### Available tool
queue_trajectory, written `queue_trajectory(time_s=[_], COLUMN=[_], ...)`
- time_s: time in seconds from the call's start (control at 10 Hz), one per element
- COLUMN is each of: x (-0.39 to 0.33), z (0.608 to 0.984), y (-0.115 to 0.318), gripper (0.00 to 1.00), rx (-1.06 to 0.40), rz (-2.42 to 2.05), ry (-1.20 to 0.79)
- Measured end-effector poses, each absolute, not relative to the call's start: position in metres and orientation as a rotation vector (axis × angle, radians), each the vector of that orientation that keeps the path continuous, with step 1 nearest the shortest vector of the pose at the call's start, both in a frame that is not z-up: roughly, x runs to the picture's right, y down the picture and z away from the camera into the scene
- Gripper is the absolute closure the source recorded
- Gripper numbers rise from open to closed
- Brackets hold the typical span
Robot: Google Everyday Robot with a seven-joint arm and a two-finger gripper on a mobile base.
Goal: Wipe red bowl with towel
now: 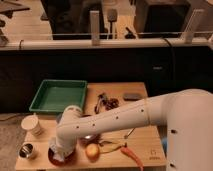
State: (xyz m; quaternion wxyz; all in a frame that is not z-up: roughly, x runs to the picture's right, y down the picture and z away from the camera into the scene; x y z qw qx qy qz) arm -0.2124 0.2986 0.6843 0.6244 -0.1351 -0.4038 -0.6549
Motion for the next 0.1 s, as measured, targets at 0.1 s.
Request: queue_trajectory(time_s=[0.1], x=[-0.2124], z=[0.6845], y=[0.2984], gripper=[1.00], rx=[-0.309], rz=[-1.504], ry=[-0.926])
